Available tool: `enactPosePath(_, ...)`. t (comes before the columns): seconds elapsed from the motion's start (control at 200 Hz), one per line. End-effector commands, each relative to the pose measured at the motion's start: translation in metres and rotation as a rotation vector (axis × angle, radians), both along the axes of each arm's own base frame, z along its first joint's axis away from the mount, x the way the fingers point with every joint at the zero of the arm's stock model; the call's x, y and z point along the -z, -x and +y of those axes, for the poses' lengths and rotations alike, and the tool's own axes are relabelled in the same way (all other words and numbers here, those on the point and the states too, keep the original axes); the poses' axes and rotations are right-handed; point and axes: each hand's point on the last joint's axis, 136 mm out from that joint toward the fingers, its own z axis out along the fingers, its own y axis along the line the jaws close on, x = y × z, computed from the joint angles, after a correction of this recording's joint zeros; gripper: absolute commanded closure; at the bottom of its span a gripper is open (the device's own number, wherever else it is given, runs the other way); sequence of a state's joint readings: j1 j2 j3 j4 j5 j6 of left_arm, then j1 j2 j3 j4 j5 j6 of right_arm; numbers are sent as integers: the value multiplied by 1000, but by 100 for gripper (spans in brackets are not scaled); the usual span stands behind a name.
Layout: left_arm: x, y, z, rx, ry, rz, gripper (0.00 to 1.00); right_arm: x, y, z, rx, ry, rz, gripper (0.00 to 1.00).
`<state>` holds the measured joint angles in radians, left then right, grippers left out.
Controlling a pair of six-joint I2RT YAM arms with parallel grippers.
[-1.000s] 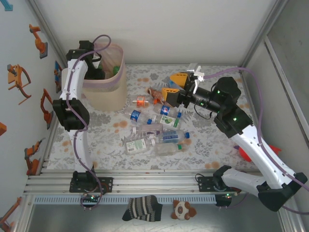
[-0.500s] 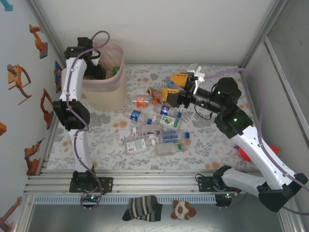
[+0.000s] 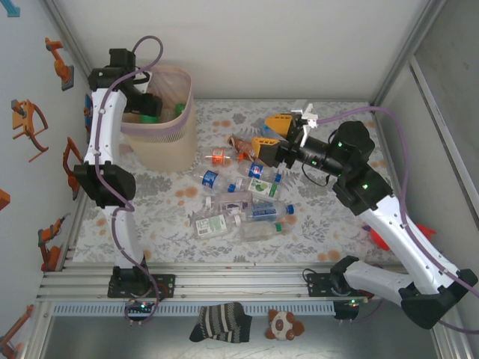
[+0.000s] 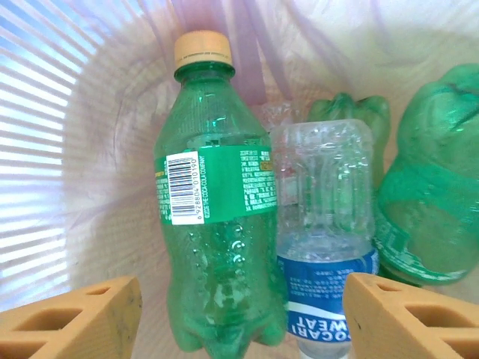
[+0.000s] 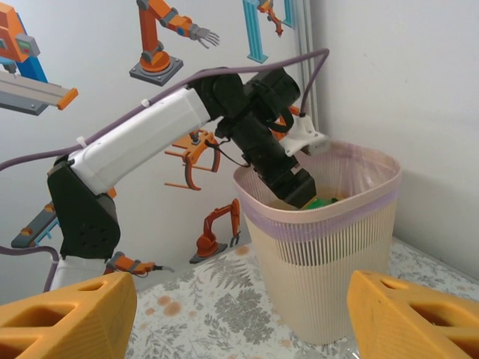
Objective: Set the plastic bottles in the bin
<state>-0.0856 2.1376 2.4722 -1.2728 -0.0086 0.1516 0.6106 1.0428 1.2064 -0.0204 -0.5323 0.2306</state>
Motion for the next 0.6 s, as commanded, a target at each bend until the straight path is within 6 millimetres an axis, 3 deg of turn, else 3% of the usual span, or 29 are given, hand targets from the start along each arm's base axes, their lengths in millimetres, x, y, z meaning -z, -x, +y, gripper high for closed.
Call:
enactPosePath(0.0, -39, 13, -11, 14, 67, -78, 30, -5, 5, -4, 7, -9, -26, 27)
enactPosePath(0.325, -80, 32, -33, 61, 214, -174, 37, 4, 0, -1, 13, 18, -12, 27)
enactPosePath(0.596, -124, 61, -67, 150, 457, -296, 39, 44, -25, -3, 107, 159, 81, 28)
